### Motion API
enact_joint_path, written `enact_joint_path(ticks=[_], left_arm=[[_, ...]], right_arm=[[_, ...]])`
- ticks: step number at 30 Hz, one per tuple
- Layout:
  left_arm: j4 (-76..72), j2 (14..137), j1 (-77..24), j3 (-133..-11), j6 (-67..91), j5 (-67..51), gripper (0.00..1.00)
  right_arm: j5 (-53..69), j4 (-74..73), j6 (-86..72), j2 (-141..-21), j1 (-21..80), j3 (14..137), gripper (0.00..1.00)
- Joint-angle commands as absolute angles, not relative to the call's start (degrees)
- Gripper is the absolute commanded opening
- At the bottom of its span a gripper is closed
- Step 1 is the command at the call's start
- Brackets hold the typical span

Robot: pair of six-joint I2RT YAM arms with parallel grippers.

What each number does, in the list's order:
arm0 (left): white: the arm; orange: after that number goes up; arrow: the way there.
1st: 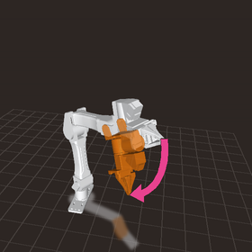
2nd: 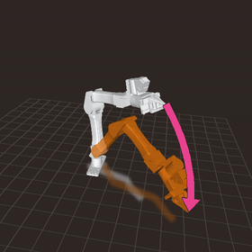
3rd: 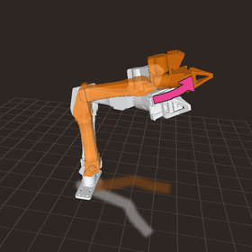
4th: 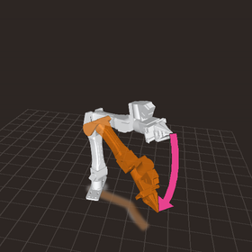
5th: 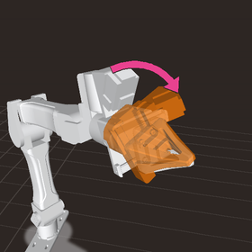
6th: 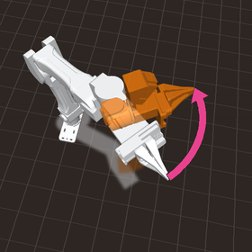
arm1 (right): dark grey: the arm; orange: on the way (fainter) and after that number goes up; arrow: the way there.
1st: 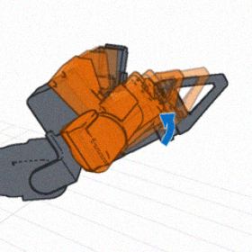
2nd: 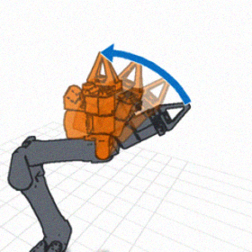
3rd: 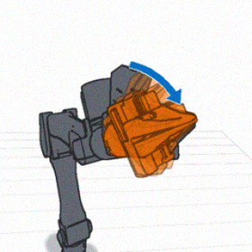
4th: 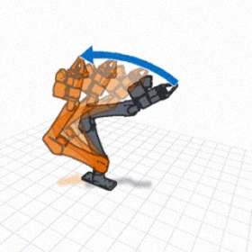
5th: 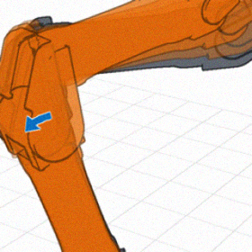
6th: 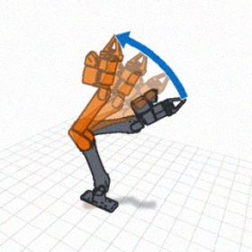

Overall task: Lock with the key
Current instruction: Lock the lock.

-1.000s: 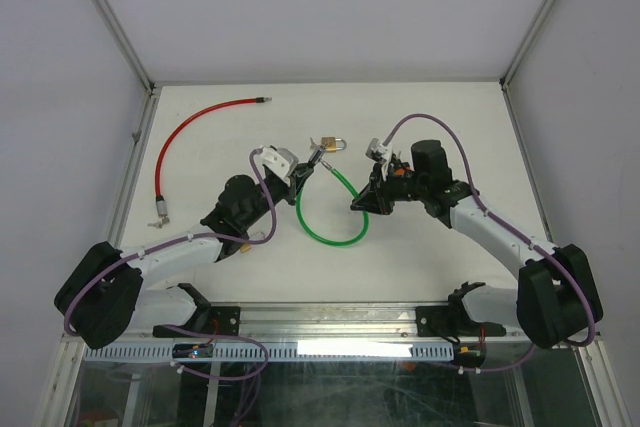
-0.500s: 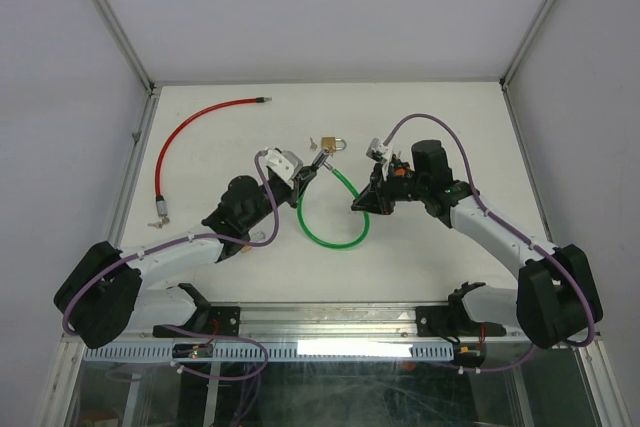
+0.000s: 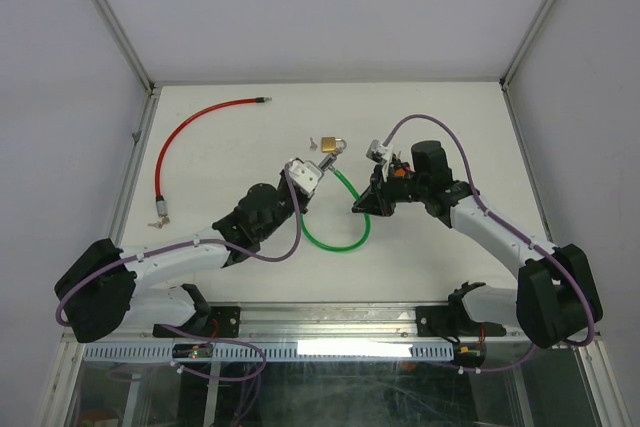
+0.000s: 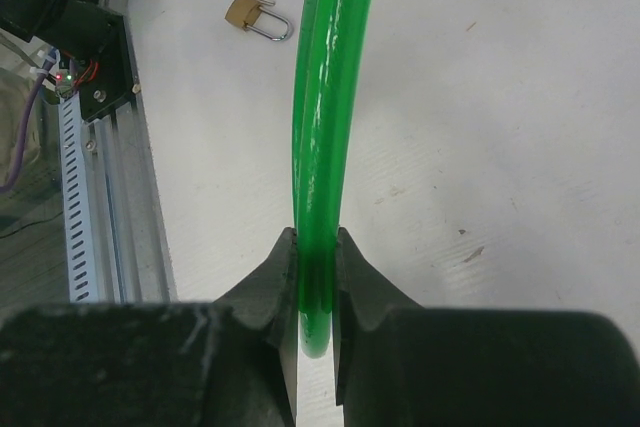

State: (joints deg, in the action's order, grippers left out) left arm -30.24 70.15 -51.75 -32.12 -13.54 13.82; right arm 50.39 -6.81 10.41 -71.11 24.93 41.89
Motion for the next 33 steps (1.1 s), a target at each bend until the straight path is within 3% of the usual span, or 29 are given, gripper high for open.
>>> enact_joint_path(ticks=[1, 16, 22, 33], left_arm=[[-31.03, 69.79, -54.84, -34.54, -15.15, 8.48, 0.0], [-27.74, 65.86, -55.48, -37.08, -15.71, -7.35, 0.0], [-22.54, 67.26, -58.08, -42.6, -21.47, -7.64, 0.0], [-18.23, 70.63, -62.21, -43.8, -30.53, -0.95, 0.0]], right_arm=[[50.51, -2.36, 9.97, -71.0, 24.82, 44.64, 0.0], [50.07, 3.23, 14.29, -64.42, 23.53, 40.34, 0.0], [48.83, 13.66, 15.84, -59.96, 21.55, 35.05, 0.0], [46.79, 23.59, 20.82, -64.32, 21.05, 31.79, 0.0]])
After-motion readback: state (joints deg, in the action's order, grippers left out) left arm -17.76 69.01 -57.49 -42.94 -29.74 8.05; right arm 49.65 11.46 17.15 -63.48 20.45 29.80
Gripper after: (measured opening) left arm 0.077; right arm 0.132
